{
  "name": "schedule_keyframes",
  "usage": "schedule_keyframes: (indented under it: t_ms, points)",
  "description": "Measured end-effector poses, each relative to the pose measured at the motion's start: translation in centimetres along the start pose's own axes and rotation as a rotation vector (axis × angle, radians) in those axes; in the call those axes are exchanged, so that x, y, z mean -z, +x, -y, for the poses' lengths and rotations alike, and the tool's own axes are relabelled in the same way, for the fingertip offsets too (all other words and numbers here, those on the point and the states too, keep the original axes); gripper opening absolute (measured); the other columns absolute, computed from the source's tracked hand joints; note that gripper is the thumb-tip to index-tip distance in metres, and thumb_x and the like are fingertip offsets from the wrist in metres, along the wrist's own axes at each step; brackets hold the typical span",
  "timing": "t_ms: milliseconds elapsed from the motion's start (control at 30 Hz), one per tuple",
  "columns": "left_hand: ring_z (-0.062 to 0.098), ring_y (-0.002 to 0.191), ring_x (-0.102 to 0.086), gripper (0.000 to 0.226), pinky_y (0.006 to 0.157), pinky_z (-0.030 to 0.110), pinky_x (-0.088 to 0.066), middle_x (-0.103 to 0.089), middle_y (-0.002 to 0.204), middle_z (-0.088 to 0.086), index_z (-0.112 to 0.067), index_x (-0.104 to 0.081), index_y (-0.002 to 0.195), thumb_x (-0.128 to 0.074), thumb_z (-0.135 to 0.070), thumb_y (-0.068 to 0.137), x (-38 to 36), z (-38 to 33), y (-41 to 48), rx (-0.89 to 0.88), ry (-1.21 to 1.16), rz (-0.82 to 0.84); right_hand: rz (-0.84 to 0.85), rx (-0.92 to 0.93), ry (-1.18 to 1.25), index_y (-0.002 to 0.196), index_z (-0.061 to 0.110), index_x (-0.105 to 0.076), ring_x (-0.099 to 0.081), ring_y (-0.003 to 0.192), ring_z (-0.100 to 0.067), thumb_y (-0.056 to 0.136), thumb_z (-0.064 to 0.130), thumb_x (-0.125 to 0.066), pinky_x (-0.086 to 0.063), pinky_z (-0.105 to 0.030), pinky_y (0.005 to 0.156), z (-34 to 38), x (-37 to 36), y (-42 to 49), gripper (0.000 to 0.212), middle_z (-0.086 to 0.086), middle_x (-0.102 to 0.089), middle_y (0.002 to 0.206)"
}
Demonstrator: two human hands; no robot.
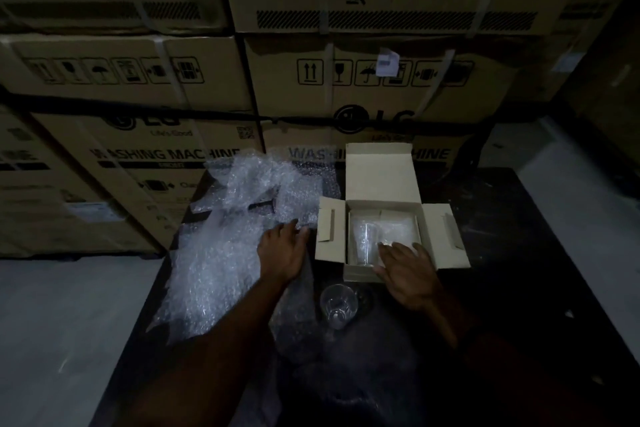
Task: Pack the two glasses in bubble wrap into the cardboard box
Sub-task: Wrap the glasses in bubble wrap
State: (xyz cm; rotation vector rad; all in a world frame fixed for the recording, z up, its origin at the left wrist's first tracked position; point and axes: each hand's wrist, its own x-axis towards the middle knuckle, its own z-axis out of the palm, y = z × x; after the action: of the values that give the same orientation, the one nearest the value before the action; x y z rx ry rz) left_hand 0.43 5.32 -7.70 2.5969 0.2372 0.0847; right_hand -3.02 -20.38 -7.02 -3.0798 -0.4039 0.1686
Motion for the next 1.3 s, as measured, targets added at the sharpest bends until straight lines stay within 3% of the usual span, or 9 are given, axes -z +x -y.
schedule_keyframes:
  t_ms: [233, 500, 633, 767, 900, 1033, 1133, 1233, 1300]
  points:
    - [0.040, 0.144, -0.005, 0.065, 0.114, 0.057, -0.004, -0.014, 0.156, 0.022, -0.041, -0.020, 0.147, -0.009, -0.070, 0.090, -1.8, -1.0, 5.2, 0.208, 0.274, 0.396, 0.049, -0.034, -0.011, 0.117, 0.013, -0.067, -0.066, 0.104, -0.019, 0.098, 0.055, 0.000, -0.047, -0.044, 0.092, -0.5, -0.9, 0.1, 0.081, -0.001, -0.071, 0.110]
    - [0.033, 0.134, -0.035, 0.065, 0.105, 0.054, -0.024, -0.047, 0.141, 0.007, -0.015, -0.048, 0.134, -0.032, -0.062, 0.092, -2.3, -0.5, 6.8, 0.074, 0.292, 0.123, 0.022, 0.020, -0.044, 0.110, 0.014, -0.071, -0.069, 0.098, -0.018, 0.099, 0.052, -0.002, -0.052, -0.045, 0.085, -0.7, -0.9, 0.5, 0.079, 0.000, -0.073, 0.104]
    - [0.031, 0.122, -0.053, 0.045, 0.104, 0.040, -0.039, -0.058, 0.130, 0.017, -0.002, -0.057, 0.127, -0.054, -0.031, 0.093, -1.1, -1.0, 7.5, -0.050, -0.187, -0.124, 0.012, 0.007, -0.045, 0.126, 0.014, -0.061, -0.060, 0.117, -0.019, 0.092, 0.059, 0.014, -0.044, -0.048, 0.096, -0.6, -0.7, 0.6, 0.094, -0.001, -0.066, 0.122]
    - [0.022, 0.104, -0.064, 0.024, 0.097, 0.033, -0.049, -0.069, 0.110, 0.013, -0.001, -0.069, 0.109, -0.067, -0.005, 0.085, 2.4, -3.3, 7.4, 0.085, -0.720, -0.296, 0.129, 0.018, -0.019, 0.150, 0.020, -0.022, -0.021, 0.144, -0.015, 0.053, 0.068, 0.046, -0.014, -0.045, 0.115, -0.7, -0.2, 0.8, 0.128, 0.004, -0.031, 0.154]
    - [0.020, 0.078, -0.065, 0.015, 0.065, 0.027, -0.053, -0.068, 0.082, 0.010, -0.009, -0.067, 0.079, -0.067, 0.007, 0.080, 6.9, -6.1, 6.7, 0.097, -1.038, -0.262, 0.160, -0.010, -0.005, 0.151, 0.020, -0.017, -0.014, 0.146, -0.013, 0.079, 0.072, 0.017, -0.007, -0.042, 0.117, -0.4, 0.5, 0.5, 0.095, 0.004, -0.025, 0.157]
    - [0.023, 0.076, -0.063, 0.015, 0.061, 0.028, -0.055, -0.066, 0.085, 0.009, -0.008, -0.062, 0.083, -0.059, 0.007, 0.086, 11.1, -7.6, 4.9, 0.062, -1.184, 0.003, 0.183, -0.076, 0.289, 0.153, 0.022, -0.014, -0.016, 0.146, -0.015, 0.071, 0.086, -0.010, -0.011, -0.037, 0.117, -0.5, 1.5, 0.1, 0.104, 0.001, -0.021, 0.158]
    - [0.013, 0.070, -0.062, 0.020, 0.072, 0.032, -0.049, -0.067, 0.072, -0.003, -0.008, -0.060, 0.083, -0.056, 0.012, 0.084, 13.1, -7.8, 3.6, -0.019, -1.207, 0.158, 0.112, -0.214, 0.882, 0.150, 0.024, -0.022, -0.034, 0.138, -0.017, 0.082, 0.058, -0.058, -0.031, -0.038, 0.112, -1.3, 3.2, 0.4, 0.085, 0.000, -0.033, 0.153]
    - [0.004, 0.062, -0.060, 0.025, 0.065, 0.019, -0.049, -0.065, 0.065, -0.007, -0.007, -0.054, 0.081, -0.048, 0.017, 0.085, 13.5, -8.5, 2.4, -0.056, -1.247, 0.222, 0.023, -0.276, 1.349, 0.147, 0.019, -0.029, -0.046, 0.123, -0.014, 0.085, 0.035, -0.066, -0.038, -0.029, 0.099, -1.4, 5.9, 1.5, 0.075, -0.003, -0.045, 0.143]
    - [0.005, 0.061, -0.058, 0.027, 0.063, 0.016, -0.048, -0.062, 0.066, -0.004, -0.007, -0.053, 0.080, -0.046, 0.018, 0.085, 13.2, -9.2, 1.6, -0.055, -1.278, 0.220, 0.039, -0.233, 1.495, 0.146, 0.021, -0.033, -0.052, 0.121, -0.016, 0.074, 0.049, -0.072, -0.039, -0.033, 0.103, -1.2, 7.5, 2.2, 0.086, -0.003, -0.051, 0.138]
